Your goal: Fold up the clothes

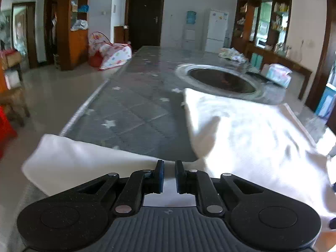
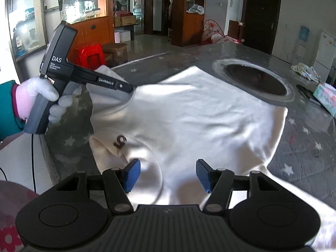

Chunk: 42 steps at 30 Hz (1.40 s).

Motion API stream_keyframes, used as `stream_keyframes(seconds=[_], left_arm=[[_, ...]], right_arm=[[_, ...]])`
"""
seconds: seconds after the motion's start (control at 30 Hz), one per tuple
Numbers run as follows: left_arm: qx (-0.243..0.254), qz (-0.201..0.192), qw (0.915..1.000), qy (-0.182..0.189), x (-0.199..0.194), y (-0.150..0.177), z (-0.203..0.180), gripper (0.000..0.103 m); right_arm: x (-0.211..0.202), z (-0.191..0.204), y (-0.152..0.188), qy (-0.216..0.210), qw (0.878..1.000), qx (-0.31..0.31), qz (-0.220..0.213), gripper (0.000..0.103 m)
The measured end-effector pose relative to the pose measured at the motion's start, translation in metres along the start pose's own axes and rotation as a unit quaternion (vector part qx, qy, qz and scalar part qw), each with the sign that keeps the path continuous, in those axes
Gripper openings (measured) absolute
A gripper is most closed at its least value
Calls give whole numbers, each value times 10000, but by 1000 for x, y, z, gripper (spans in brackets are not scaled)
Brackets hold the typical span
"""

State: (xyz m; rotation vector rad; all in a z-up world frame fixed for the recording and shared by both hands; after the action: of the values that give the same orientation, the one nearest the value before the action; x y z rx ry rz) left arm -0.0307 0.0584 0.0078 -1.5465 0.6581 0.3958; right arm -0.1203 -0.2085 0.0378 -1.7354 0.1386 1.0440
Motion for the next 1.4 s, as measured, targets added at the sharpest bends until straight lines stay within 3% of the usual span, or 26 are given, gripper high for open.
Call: stream_keyframes(seconds=[0.13,0.33,0.5,0.67,0.93,1.07,1.23,1.4], left_arm=[[-249,-12,9997,28,-6,-12,1,13],[-92,-44,9989,457,8,-30,-28,13],[-31,263,9995,179,35,-27,-30,13],[278,184,9994,-73,32,-23,-31,15],[300,181,9994,-25,26,-23,-38,19],[296,120,9994,138,13,-23,-47,28],[544,105,9963,652,-7,-15,-72,35],[790,151,9899,1169,-22,-3,-100,43]], right_arm=[[-4,-4,3,25,9999,86,-49,60],[-6,-8,5,70,9995,265,-140,60],[-12,-10,8,104,9994,302,-165,60],[-18,-21,14,276,9983,470,-200,60],[-24,-50,36,572,9922,1098,-141,60],[-37,-62,46,737,9885,1298,-255,60],[-53,-100,66,1470,9705,1879,-345,60],[-72,-149,91,2459,9362,2487,-350,59]])
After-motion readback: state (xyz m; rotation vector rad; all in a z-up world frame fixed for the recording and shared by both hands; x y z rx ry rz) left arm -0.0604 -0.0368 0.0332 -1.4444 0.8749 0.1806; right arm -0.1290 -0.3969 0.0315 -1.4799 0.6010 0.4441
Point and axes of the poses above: each gripper's, at about its wrist camera, not at the fingertips, and x roughly the way its jaws point, z to its left, y to its underside, the point moved 1 cm from there along x, roughly the way its jaws point, and after that the axes turned 3 degrees about y, right-handed, at the moved point
